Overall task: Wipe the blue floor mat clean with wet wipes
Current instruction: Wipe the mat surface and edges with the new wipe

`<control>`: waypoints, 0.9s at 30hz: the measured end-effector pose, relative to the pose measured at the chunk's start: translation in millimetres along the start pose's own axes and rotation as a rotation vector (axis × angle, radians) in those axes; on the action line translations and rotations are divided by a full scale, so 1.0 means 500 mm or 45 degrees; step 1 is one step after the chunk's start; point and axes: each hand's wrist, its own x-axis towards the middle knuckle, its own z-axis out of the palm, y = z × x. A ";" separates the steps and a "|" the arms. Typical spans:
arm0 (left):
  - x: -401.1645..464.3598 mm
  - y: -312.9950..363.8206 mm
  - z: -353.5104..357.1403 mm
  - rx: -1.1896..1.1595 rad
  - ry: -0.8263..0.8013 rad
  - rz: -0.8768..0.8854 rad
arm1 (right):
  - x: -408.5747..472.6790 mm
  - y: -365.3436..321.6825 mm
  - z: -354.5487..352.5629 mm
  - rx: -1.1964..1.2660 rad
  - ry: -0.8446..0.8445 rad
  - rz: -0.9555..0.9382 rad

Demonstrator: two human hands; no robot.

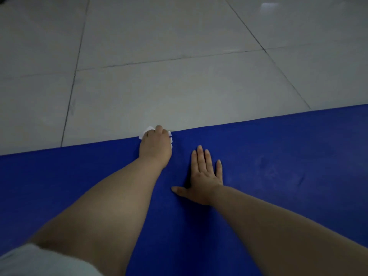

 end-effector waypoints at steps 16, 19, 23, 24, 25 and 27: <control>-0.024 -0.016 -0.032 -0.050 -0.188 -0.074 | 0.004 0.002 -0.019 -0.002 -0.184 0.021; -0.023 -0.018 -0.040 -0.066 -0.231 -0.084 | 0.008 0.006 -0.017 0.085 -0.173 0.000; -0.015 -0.009 -0.058 -0.077 -0.386 -0.184 | 0.009 0.004 -0.017 0.128 -0.179 -0.016; -0.010 -0.004 -0.062 -0.071 -0.425 -0.210 | 0.008 0.003 -0.018 0.133 -0.178 -0.022; -0.008 0.002 -0.067 -0.053 -0.463 -0.240 | 0.008 0.003 -0.019 0.141 -0.179 -0.025; -0.004 0.014 -0.072 0.037 -0.539 -0.258 | 0.007 0.006 -0.024 0.148 -0.186 -0.034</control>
